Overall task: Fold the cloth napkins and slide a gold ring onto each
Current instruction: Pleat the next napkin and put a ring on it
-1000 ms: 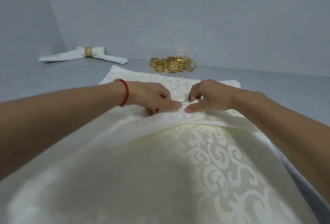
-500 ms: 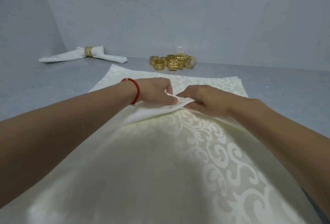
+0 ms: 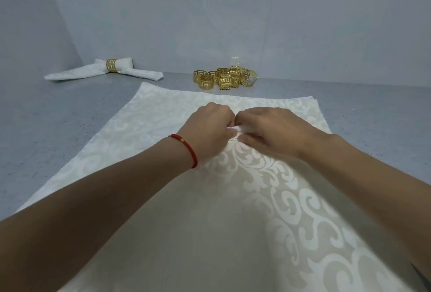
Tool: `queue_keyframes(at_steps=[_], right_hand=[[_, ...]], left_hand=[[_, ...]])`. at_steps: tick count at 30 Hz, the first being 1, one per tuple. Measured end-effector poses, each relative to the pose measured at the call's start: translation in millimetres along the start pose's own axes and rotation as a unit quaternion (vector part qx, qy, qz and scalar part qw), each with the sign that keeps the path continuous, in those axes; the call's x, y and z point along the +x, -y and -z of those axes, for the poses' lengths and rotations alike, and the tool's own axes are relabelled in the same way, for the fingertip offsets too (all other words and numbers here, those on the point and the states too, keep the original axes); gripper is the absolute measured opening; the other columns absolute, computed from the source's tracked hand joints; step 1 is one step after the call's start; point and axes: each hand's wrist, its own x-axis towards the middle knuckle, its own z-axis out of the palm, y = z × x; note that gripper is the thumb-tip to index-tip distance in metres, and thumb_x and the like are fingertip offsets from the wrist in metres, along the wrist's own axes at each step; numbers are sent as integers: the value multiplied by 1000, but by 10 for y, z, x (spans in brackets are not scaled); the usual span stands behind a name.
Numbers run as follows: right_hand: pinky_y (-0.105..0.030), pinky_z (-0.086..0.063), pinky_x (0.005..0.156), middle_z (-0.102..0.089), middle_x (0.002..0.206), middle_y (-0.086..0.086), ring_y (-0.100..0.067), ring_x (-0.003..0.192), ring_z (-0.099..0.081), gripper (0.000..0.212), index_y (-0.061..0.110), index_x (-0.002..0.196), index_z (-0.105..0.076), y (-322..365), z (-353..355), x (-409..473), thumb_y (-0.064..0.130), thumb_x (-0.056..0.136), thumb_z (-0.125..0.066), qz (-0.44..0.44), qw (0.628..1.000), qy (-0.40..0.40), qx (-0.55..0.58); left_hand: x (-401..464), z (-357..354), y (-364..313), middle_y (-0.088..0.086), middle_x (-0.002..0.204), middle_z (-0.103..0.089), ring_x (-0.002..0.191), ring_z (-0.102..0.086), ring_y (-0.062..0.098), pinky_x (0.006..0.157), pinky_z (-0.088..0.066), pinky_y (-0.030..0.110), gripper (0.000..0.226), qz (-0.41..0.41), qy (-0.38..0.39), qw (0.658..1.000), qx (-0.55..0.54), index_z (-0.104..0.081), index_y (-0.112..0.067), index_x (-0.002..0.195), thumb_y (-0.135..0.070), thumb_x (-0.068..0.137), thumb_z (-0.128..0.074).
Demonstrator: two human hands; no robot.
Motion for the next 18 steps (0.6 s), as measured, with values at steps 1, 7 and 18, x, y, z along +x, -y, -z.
queue_keyframes(at_steps=[1, 7, 18], right_hand=[[-43, -55, 71, -65, 114, 8, -22, 103, -64, 32, 25, 121, -61, -19, -2, -11, 43, 100, -44, 24, 1000, -11, -15], [-42, -57, 72, -74, 108, 9, -23, 99, -71, 55, 29, 119, -73, -41, 2, 48, 53, 100, -28, 42, 999, -22, 18], [-43, -52, 76, -73, 84, 8, -20, 77, -61, 12, 25, 103, -60, -118, -80, 29, 32, 97, -68, -50, 986, -38, 155]], left_hand=[[-5, 1, -7, 0, 69, -47, 75, -53, 27, 62, -32, 33, 40, -6, 10, 1000, 21, -41, -26, 59, -32, 93, -61], [41, 76, -25, 2, 86, -67, 97, -56, 28, 76, -48, 37, 38, -40, 18, 999, 26, -65, -16, 68, -45, 93, -60], [99, 63, -42, -8, 81, -62, 83, -48, 14, 74, -43, 30, 26, 4, 24, 998, -56, -65, -17, 72, -29, 73, -87]])
